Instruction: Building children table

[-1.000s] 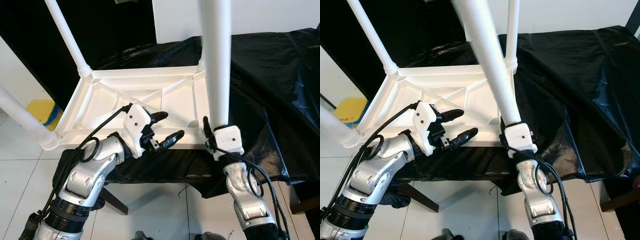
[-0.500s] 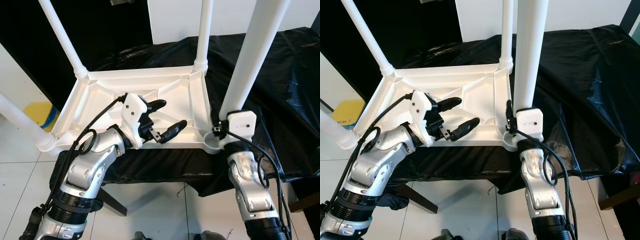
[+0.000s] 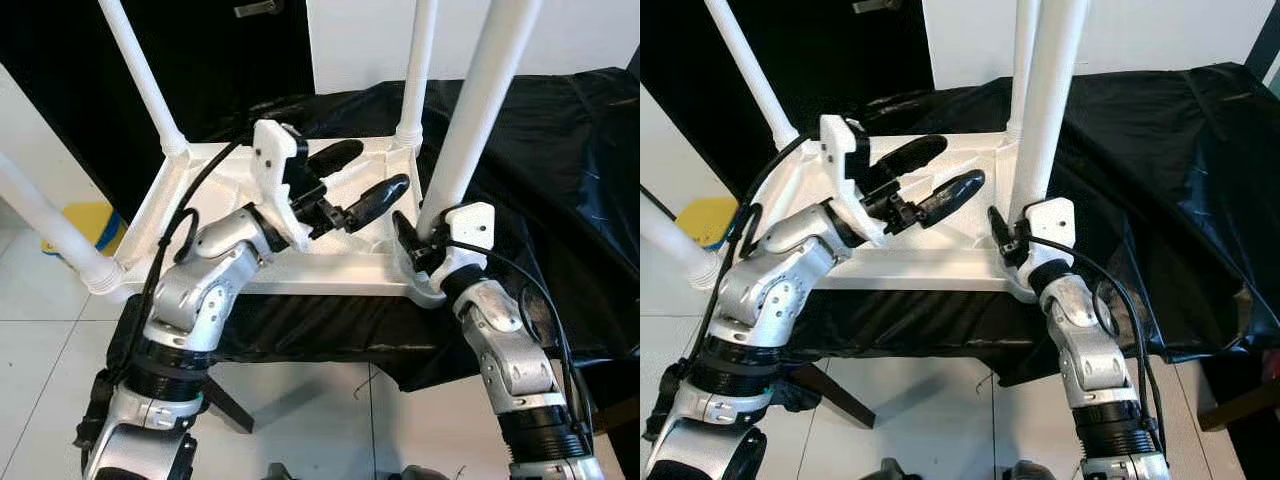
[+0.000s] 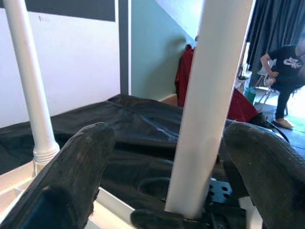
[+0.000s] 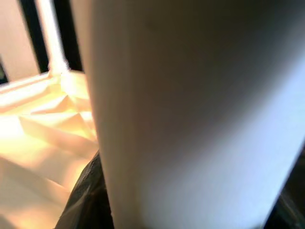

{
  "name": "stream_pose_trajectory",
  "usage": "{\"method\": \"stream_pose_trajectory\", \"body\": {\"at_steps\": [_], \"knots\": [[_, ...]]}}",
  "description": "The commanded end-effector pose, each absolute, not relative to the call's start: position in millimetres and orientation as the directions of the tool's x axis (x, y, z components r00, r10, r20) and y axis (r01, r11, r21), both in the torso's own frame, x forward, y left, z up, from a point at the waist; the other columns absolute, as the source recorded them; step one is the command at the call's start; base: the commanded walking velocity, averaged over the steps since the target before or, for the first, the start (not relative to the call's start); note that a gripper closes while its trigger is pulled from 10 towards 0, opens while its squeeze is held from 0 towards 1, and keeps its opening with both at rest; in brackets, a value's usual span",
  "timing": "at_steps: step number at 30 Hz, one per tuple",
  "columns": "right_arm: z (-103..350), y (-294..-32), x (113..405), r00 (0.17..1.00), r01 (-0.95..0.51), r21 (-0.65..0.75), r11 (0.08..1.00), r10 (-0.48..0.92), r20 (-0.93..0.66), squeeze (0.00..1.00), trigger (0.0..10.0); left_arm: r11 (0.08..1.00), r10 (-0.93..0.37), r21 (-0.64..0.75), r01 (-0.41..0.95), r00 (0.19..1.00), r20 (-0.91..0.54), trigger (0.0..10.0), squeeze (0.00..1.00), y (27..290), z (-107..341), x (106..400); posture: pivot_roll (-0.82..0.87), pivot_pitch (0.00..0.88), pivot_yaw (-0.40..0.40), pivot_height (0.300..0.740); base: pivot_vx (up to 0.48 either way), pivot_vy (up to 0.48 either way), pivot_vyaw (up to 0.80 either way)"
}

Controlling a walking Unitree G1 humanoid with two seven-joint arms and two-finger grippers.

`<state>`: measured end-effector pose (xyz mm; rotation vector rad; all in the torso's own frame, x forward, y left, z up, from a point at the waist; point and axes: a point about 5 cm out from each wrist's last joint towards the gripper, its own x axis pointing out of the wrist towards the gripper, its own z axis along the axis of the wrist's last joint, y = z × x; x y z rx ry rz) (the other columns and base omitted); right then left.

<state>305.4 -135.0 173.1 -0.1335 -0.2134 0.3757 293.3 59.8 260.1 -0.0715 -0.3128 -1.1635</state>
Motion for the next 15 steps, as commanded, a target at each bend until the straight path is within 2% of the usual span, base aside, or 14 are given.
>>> {"method": "stream_pose_trajectory", "body": {"at_steps": [1, 6, 9, 15], "knots": [[172.2, -130.4, 307.9, 0.889, -0.398, -0.207, 0.894, 0.431, 0.154, 0.00, 10.0, 0.265, -0.940, 0.177, 0.948, 0.214, 0.264, 10.0, 0.00, 53.8, 264.5, 287.5, -0.09, 0.000, 0.048, 0.740, 0.000, 0.000, 0.00], [173.9, -131.3, 310.9, 0.873, -0.433, -0.234, 0.870, 0.470, 0.132, 0.00, 10.0, 0.225, -0.948, 0.171, 0.959, 0.175, 0.267, 10.0, 0.00, 49.5, 267.4, 286.1, -0.10, 0.000, 0.051, 0.740, 0.000, 0.000, 0.00], [176.2, -129.3, 309.6, 0.813, -0.524, -0.295, 0.799, 0.572, 0.106, 0.00, 10.0, 0.187, -0.948, 0.156, 0.970, 0.137, 0.286, 10.0, 0.00, 44.1, 272.7, 286.8, -0.10, 0.000, 0.053, 0.740, 0.000, 0.000, 0.00], [173.4, -129.4, 306.3, 0.743, -0.627, -0.296, 0.720, 0.667, 0.051, 0.00, 10.0, 0.117, -0.947, 0.135, 0.984, 0.070, 0.315, 10.0, 0.00, 39.7, 279.2, 285.0, -0.11, 0.000, 0.052, 0.740, 0.000, 0.000, 0.00]]}}
